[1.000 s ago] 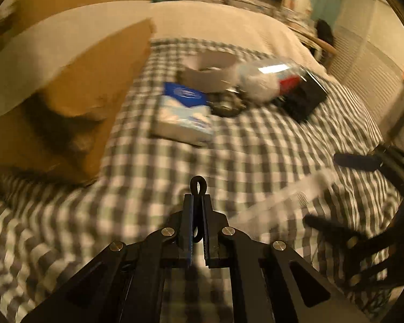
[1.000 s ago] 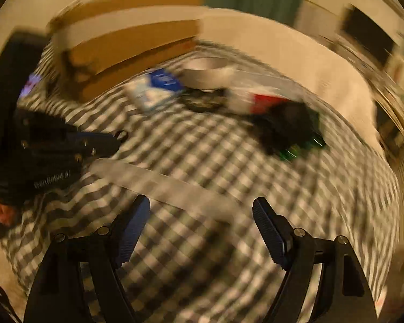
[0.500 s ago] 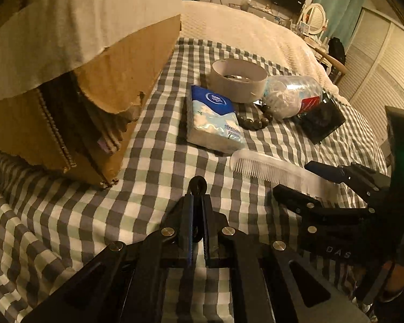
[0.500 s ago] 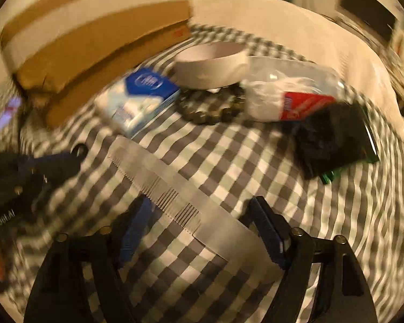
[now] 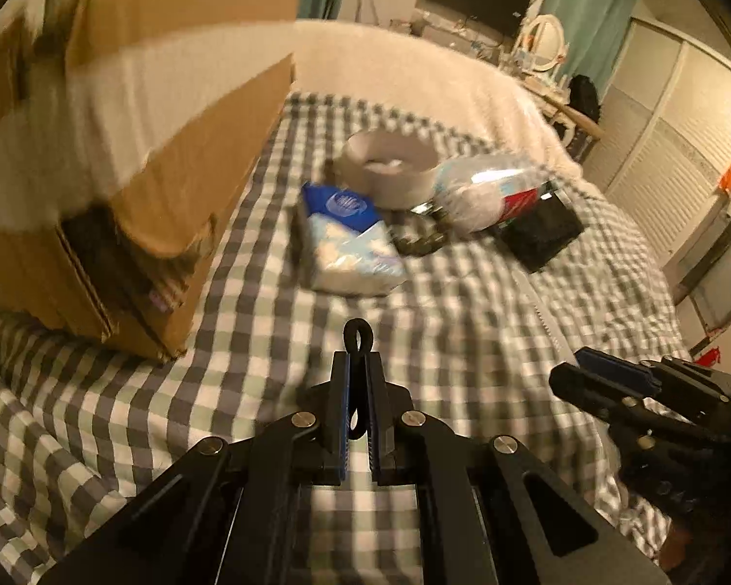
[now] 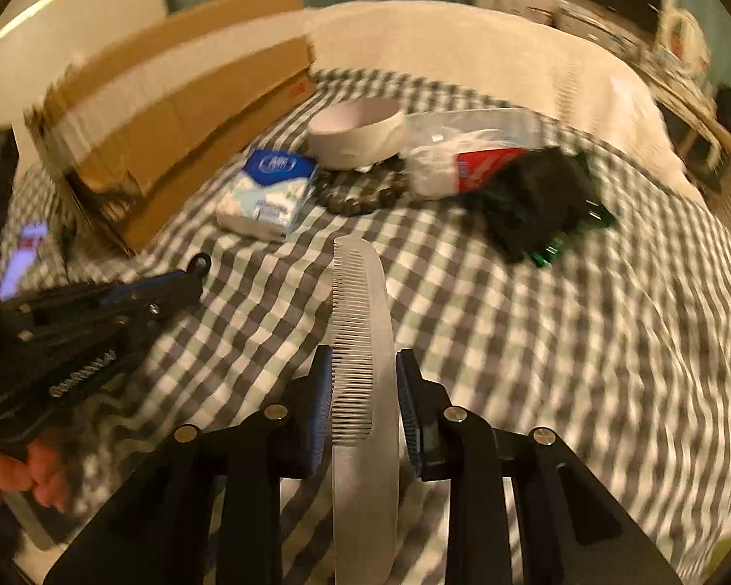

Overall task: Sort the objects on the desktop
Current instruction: 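Carry the hair tie and comb over the cardboard box and release both, then move both grippers back over the remaining items on the bed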

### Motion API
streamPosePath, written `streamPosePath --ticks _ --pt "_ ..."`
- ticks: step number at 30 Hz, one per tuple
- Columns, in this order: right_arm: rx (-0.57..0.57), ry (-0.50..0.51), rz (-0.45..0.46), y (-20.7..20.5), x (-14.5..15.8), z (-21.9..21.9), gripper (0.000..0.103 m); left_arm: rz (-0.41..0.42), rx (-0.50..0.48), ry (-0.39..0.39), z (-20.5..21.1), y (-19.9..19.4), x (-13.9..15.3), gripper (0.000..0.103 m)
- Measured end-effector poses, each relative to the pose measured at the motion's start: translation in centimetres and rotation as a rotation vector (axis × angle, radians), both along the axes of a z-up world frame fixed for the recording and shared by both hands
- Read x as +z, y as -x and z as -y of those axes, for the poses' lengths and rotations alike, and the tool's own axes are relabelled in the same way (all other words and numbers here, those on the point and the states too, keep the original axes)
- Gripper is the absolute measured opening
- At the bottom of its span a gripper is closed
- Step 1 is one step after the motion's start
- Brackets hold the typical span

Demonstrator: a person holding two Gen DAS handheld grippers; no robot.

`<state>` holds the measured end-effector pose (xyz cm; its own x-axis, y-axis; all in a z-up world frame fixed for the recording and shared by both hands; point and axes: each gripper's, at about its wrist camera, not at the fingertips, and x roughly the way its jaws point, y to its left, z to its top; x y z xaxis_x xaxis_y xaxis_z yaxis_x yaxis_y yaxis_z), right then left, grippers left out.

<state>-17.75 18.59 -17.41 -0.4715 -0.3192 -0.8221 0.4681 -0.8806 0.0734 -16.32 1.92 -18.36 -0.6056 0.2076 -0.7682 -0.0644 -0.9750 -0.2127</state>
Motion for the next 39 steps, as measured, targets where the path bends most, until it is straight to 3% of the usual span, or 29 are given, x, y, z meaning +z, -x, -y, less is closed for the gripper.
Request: streamPosePath --ticks 3,8,12,15,18,21,25,28,29,30,31,32,35,39 --pt "-0.041 0.063 -0.020 -0.2 2.9 -0.5 0.025 -0.075 -0.024 -0.023 -0.7 -0.7 3.0 0.005" --pt "-0.039 0.147 -0.122 -0.5 10.2 0.5 0.025 -0.225 -0.006 -0.059 0.4 -1.4 9.9 0.005" --pt "0.009 0.268 -0.142 0.4 15.4 3.7 0.025 -0.328 0.087 -0.062 4.3 -1.2 15.6 0.005" --pt "0.066 0.342 -0.131 1.6 17.6 7.7 0.025 -0.369 0.155 -0.034 8.2 -0.1 18.3 0.005" --pt "0.100 0.374 -0.126 3.3 18.4 12.3 0.025 -0.354 0.189 0.009 12.0 2.3 19.0 0.005" --pt "0.094 0.420 -0.085 6.0 18.0 16.2 0.025 -0.324 0.210 0.031 14.6 4.5 17.3 0.005" --pt "0.077 0.421 -0.056 9.6 16.5 20.5 0.025 -0.304 0.200 -0.027 16.6 6.1 14.6 0.005" --pt "0.057 0.413 -0.054 11.6 15.5 22.0 0.027 -0.311 0.153 -0.026 16.3 6.9 13.7 0.008" --pt "0.048 0.415 -0.049 12.1 15.3 22.1 0.038 -0.306 0.155 -0.009 16.2 7.1 13.5 0.020" --pt "0.038 0.420 -0.047 12.4 15.0 22.0 0.044 -0.297 0.163 0.000 16.1 7.2 13.3 0.046" --pt "0.019 0.427 -0.057 12.6 15.0 21.6 0.054 -0.290 0.173 -0.004 16.4 7.2 13.0 0.060" --pt "0.005 0.433 -0.070 12.7 15.0 21.1 0.056 -0.289 0.182 -0.022 16.6 7.1 13.0 0.082" --pt "-0.031 0.435 -0.104 12.4 15.7 18.7 0.058 -0.313 0.231 -0.047 16.3 6.3 13.4 0.092" --pt "-0.089 0.358 -0.197 10.0 17.0 13.8 0.060 -0.340 0.246 0.058 13.6 4.9 15.0 0.099"
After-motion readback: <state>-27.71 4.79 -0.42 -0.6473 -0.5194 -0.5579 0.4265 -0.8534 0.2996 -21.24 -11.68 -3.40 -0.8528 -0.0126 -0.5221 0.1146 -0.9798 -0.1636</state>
